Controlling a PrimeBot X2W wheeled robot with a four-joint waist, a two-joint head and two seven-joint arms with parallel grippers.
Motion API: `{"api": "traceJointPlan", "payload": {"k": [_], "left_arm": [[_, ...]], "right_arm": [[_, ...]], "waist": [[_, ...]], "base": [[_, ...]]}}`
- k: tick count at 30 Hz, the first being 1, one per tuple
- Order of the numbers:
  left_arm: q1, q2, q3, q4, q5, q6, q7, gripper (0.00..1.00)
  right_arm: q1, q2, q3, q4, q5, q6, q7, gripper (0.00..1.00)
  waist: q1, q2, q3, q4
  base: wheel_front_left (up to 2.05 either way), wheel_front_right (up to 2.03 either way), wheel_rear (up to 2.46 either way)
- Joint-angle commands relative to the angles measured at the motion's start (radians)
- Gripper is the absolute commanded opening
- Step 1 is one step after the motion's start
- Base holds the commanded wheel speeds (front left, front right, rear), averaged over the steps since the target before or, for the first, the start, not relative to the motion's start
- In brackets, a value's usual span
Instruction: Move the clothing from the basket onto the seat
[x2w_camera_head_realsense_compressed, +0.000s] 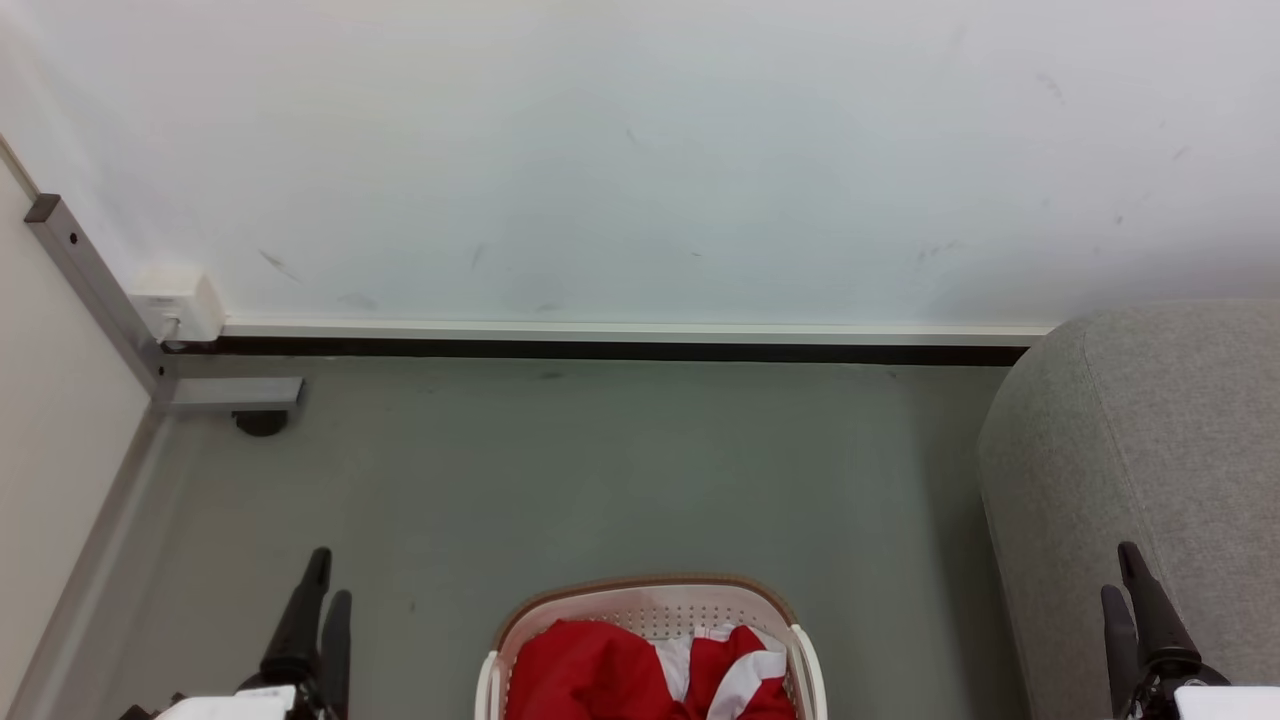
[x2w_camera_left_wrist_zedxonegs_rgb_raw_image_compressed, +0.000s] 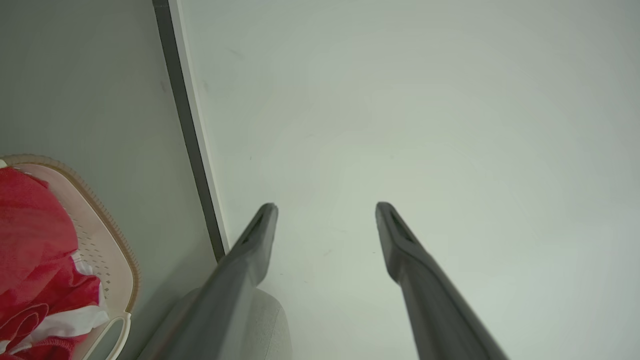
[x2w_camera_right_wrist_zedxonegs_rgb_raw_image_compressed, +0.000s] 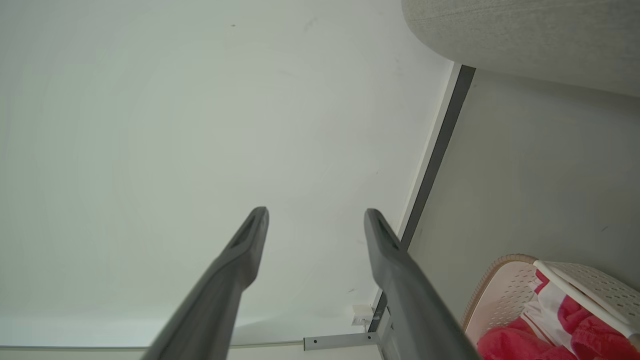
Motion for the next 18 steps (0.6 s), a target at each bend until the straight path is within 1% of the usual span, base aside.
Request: {"api": "traceJointPlan", "payload": {"k": [1,7,18], "left_arm": [[-0.025,0.009,-0.006,-0.026,0.016,-0.003,-0.015,1.0],[-0.031,0.015,-0.015,-0.041,0.089,-0.003,-0.045,1.0],[-0.037,0.012,-0.009,-0.084,0.327,-0.004,-0.091,1.0]], "right_arm": [[-0.022,-0.008,0.009,-0.023,-0.004,0.0,-0.011,1.0],[-0.031,-0.013,0.033,-0.035,-0.057,0.0,-0.04,1.0],[-0.036,-0.013,0.071,-0.064,-0.248,0.0,-0.087,1.0]], "waist": [[0.0,0.0,0.0,0.0],[0.0,0.0,0.003,0.001],[0.0,0.0,0.01,0.002]], "base": [[0.0,0.0,0.0],[0.0,0.0,0.0],[0.0,0.0,0.0]]}}
